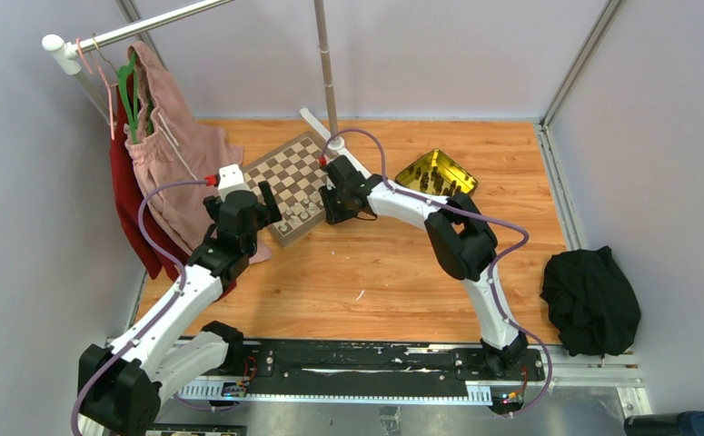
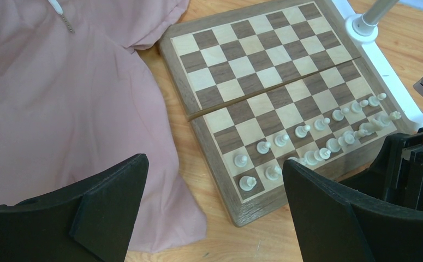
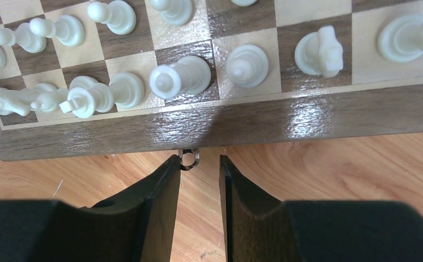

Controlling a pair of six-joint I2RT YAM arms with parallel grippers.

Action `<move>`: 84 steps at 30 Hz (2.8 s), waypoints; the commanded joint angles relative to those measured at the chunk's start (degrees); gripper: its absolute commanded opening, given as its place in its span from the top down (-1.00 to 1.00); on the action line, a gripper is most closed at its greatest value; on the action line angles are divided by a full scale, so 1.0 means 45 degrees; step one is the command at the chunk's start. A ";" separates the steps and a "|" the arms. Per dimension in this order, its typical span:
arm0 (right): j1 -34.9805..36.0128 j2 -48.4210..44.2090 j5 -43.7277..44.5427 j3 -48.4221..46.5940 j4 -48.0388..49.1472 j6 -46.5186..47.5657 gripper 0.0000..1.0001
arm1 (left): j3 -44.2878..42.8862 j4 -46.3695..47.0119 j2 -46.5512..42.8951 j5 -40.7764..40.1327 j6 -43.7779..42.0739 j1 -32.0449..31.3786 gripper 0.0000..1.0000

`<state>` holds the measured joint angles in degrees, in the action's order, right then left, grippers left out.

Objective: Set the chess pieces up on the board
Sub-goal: Move the chessboard to the center of the board.

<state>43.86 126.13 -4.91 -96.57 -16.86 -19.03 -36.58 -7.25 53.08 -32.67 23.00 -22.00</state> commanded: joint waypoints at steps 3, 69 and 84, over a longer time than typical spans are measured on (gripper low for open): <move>0.0234 0.0113 0.0845 -0.0555 -0.1291 0.1405 0.28 | 0.0142 0.0501 0.0277 -0.0320 0.0181 -0.0109 -1.00; 0.0854 -0.1562 0.0890 0.1931 -0.0848 0.2506 0.92 | 0.0322 0.0519 0.0122 -0.0880 0.0337 -0.0098 -1.00; 0.0849 -0.4122 0.1088 0.5522 -0.0209 0.2131 0.95 | 0.0291 0.0221 0.0097 -0.0993 0.0316 -0.0099 -1.00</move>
<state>46.87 111.61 -1.08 -75.50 -16.14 -8.54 -35.55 -5.91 54.26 -35.24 24.05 -22.00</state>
